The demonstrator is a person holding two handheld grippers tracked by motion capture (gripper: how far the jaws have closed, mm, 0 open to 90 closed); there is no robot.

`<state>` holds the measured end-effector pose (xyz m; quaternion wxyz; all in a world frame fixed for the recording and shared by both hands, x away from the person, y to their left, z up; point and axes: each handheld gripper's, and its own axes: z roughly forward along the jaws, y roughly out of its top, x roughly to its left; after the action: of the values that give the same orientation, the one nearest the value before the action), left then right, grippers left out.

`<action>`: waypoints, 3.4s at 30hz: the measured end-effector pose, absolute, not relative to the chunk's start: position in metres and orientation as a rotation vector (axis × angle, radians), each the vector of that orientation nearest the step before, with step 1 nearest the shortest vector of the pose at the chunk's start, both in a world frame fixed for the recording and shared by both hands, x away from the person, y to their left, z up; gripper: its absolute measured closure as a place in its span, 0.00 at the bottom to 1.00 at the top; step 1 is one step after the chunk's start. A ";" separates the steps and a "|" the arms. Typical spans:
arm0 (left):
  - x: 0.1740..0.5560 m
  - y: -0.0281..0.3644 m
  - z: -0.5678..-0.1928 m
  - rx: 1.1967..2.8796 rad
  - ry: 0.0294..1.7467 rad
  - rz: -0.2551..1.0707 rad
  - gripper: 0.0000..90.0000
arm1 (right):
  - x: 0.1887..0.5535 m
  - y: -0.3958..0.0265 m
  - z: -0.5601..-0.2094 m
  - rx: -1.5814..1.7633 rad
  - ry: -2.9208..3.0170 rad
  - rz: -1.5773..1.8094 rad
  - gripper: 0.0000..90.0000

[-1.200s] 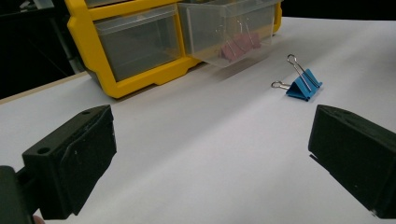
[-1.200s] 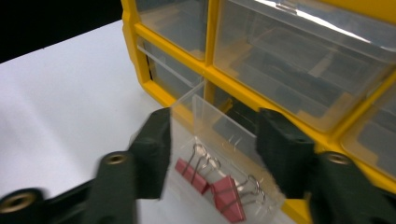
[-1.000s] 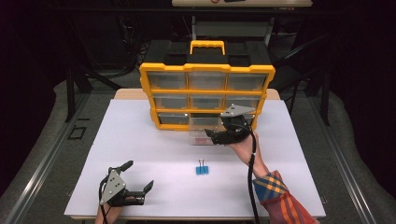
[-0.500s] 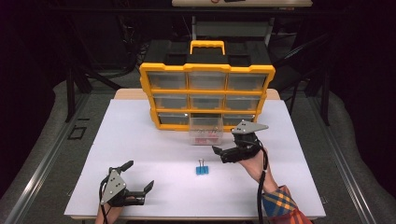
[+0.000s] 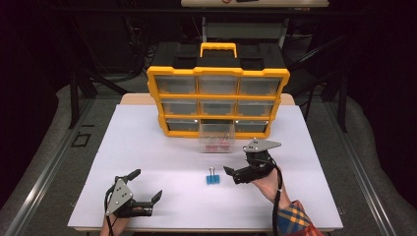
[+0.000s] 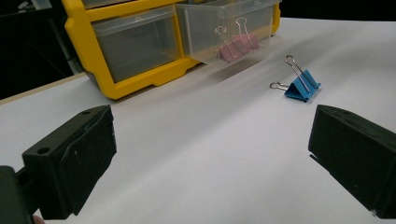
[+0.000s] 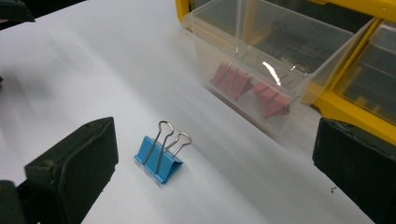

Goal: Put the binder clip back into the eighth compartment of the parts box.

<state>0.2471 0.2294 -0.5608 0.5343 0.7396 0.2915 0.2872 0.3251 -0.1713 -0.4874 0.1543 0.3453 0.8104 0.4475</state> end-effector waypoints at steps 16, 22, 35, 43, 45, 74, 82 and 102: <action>0.248 0.230 -0.561 1.759 0.693 0.685 0.01 | 0.323 -0.150 -0.502 0.950 2.404 1.300 0.00; 0.248 0.229 -0.561 1.763 0.688 0.683 0.01 | 0.326 -0.141 -0.508 0.942 2.434 1.292 0.03; 0.248 0.229 -0.561 1.764 0.689 0.684 0.01 | 0.339 -0.123 -0.525 0.942 2.492 1.268 0.39; 0.248 0.229 -0.561 1.761 0.691 0.682 0.01 | 0.343 -0.116 -0.537 0.962 2.508 1.252 0.58; 0.248 0.229 -0.561 1.761 0.692 0.681 0.01 | 0.344 -0.115 -0.540 0.977 2.512 1.257 0.63; 0.248 0.229 -0.561 1.765 0.684 0.674 0.01 | 0.320 -0.112 -0.516 0.891 2.511 1.268 0.99; 0.248 0.229 -0.561 1.766 0.684 0.680 0.01 | 0.313 -0.118 -0.495 0.866 2.461 1.278 0.99; 0.247 0.228 -0.561 1.767 0.686 0.683 0.01 | 0.316 -0.132 -0.445 0.844 2.323 1.303 0.99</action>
<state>0.2472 0.2277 -0.5609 0.5340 0.7415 0.2878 0.2867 0.3157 -0.1316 -0.4446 0.1729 0.2976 0.8189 0.4592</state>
